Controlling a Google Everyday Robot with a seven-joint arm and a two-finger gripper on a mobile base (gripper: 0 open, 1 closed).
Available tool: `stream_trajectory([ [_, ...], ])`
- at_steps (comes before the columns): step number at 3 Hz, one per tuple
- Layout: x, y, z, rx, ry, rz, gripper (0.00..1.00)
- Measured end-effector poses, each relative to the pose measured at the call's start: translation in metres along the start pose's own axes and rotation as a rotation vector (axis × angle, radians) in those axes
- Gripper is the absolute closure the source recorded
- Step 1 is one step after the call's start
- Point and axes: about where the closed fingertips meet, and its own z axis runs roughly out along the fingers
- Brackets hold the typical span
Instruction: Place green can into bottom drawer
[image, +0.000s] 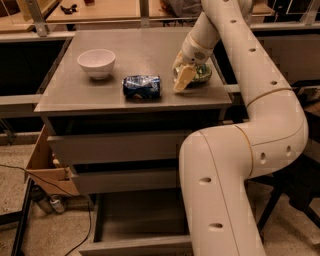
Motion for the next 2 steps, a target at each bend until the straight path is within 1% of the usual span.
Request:
stream_trajectory([
  [1, -0.001, 0.001, -0.002, 0.001, 0.000, 0.000, 0.49],
  [2, 0.008, 0.008, -0.046, 0.052, -0.001, 0.028, 0.77],
])
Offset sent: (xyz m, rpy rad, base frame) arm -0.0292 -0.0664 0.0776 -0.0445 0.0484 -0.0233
